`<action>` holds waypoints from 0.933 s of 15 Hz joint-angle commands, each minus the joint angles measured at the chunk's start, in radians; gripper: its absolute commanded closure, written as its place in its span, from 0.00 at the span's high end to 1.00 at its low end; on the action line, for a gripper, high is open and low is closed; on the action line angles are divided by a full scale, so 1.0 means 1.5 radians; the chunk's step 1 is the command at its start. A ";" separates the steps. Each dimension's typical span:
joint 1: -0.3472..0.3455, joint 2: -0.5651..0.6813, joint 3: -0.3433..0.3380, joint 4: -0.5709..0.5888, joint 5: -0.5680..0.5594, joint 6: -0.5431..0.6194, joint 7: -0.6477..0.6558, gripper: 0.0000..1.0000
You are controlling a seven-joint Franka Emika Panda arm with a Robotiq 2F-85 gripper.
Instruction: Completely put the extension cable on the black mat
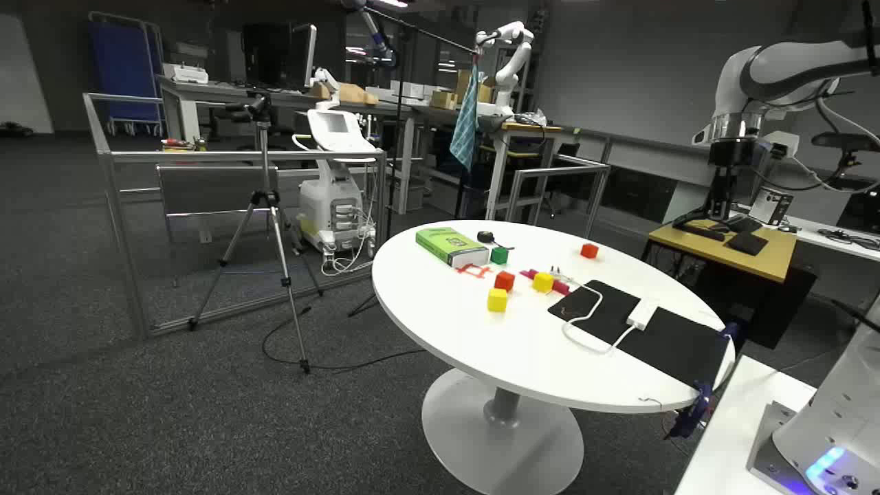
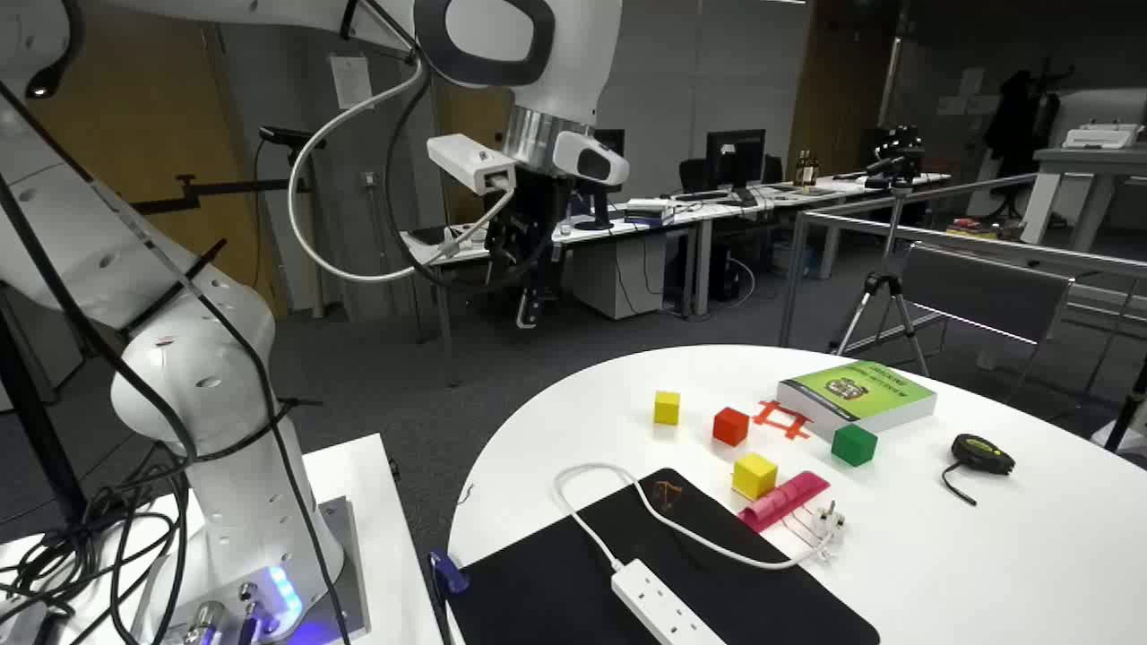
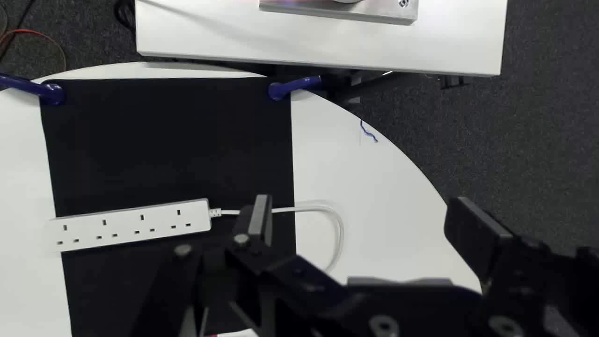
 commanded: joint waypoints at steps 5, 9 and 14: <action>-0.011 0.006 0.008 0.002 0.014 0.012 0.002 1.00; -0.020 0.108 -0.023 0.067 0.104 0.091 0.042 1.00; -0.042 0.299 -0.062 0.180 0.195 0.261 -0.004 1.00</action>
